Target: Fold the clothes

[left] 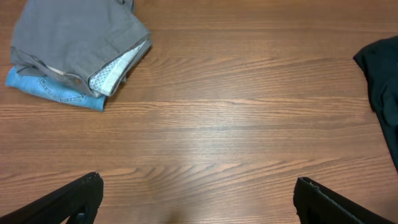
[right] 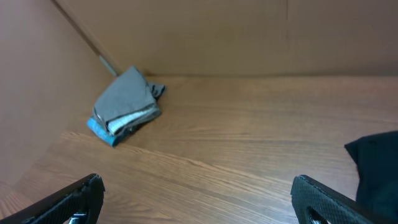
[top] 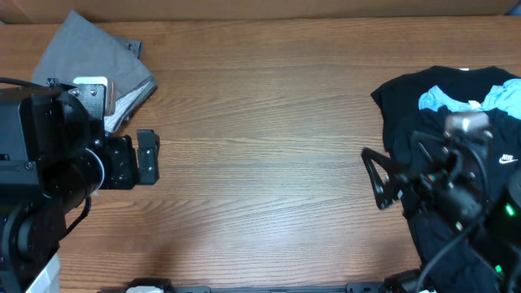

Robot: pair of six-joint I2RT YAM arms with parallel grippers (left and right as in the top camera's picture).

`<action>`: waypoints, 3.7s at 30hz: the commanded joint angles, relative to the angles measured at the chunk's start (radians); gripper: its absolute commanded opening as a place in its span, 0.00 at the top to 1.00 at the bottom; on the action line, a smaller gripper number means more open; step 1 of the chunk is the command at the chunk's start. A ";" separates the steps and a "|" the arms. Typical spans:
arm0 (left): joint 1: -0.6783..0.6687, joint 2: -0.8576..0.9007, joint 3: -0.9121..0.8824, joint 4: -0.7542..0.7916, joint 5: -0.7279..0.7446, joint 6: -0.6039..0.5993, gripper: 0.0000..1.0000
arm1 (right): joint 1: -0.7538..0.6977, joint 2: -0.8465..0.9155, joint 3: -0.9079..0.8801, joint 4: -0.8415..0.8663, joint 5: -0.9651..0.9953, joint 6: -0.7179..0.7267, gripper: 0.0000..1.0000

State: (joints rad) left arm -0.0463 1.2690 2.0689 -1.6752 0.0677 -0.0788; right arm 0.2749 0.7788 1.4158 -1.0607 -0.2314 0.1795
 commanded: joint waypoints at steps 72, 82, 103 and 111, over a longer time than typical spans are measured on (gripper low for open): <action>-0.009 0.100 -0.005 0.004 -0.026 -0.023 0.00 | -0.104 -0.776 -1.408 1.003 0.002 -0.098 0.00; -0.016 -0.384 -0.702 0.789 0.011 -0.006 0.00 | -0.104 -0.776 -1.408 1.003 0.002 -0.098 0.00; -0.016 -1.266 -2.064 1.621 -0.011 0.102 0.00 | -0.104 -0.776 -1.408 1.003 0.002 -0.098 0.00; -0.016 -1.265 -2.064 1.601 -0.034 0.101 0.00 | -0.104 -0.776 -1.408 1.003 0.002 -0.098 0.00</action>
State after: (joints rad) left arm -0.0528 0.0132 0.0078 -0.0715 0.0479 0.0040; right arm 0.1761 0.0109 0.0181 -0.0635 -0.2287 0.0818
